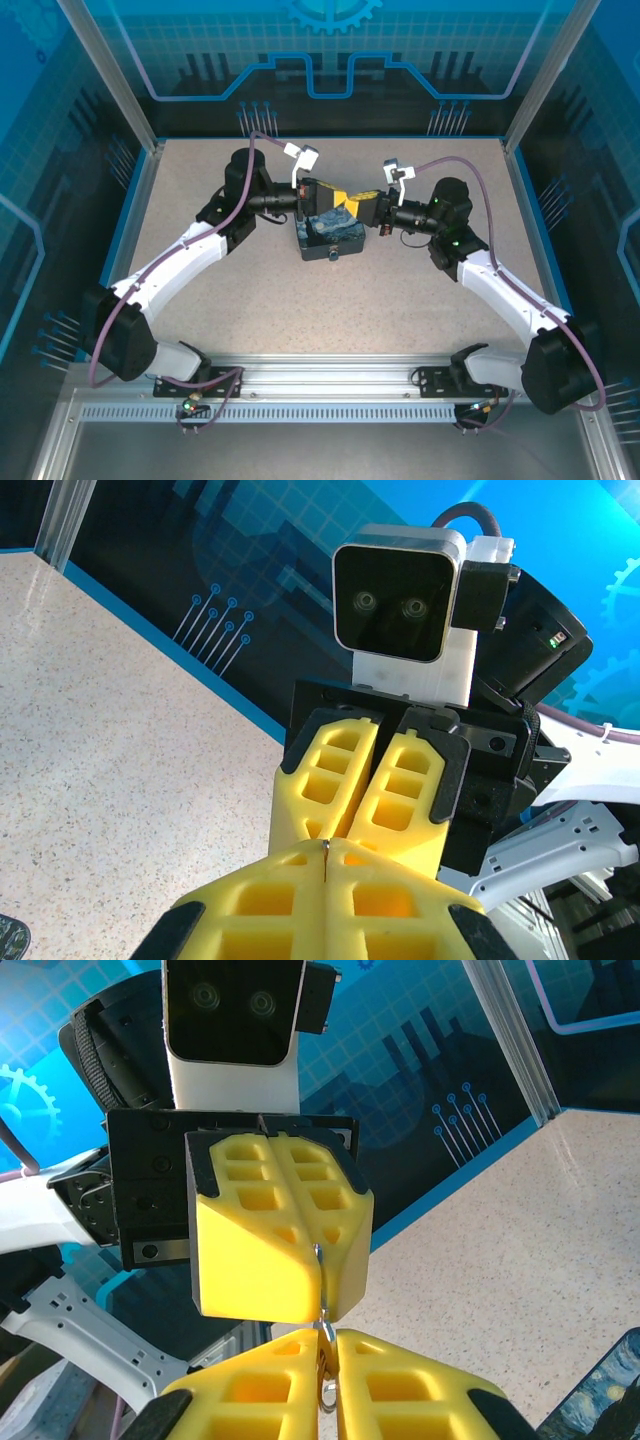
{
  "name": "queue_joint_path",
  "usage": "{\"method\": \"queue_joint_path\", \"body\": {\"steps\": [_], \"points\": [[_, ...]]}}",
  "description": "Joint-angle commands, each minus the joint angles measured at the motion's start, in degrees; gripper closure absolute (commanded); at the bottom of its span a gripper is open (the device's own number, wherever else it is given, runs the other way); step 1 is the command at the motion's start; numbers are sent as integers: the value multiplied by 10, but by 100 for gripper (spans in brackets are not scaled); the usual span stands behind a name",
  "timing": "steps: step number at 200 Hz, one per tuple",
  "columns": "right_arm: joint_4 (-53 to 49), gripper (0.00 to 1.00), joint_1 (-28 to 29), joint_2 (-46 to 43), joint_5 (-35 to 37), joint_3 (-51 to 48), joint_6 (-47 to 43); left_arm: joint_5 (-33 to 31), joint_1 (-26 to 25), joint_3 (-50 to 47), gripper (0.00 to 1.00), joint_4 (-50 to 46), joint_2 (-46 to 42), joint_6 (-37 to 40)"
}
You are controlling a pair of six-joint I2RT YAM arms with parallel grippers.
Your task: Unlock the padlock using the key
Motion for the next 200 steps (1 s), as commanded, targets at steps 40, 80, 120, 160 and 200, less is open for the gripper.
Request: {"method": "queue_joint_path", "body": {"steps": [40, 80, 120, 160, 200], "points": [[-11, 100, 3, -12, 19, 16, -7, 12, 0, -1, 78, 4, -13, 7], [-102, 100, -1, -31, 46, 16, -53, -51, 3, -21, 44, -8, -44, 29], [-236, 100, -6, -63, 115, 7, -113, -144, 7, -56, 28, -57, -96, 51], [-372, 100, -1, -76, 249, 8, -158, -251, -11, -100, 23, -154, -113, 53], [-456, 100, -9, -89, 406, -15, -125, -424, -94, -114, 23, -265, -93, 29]]}}
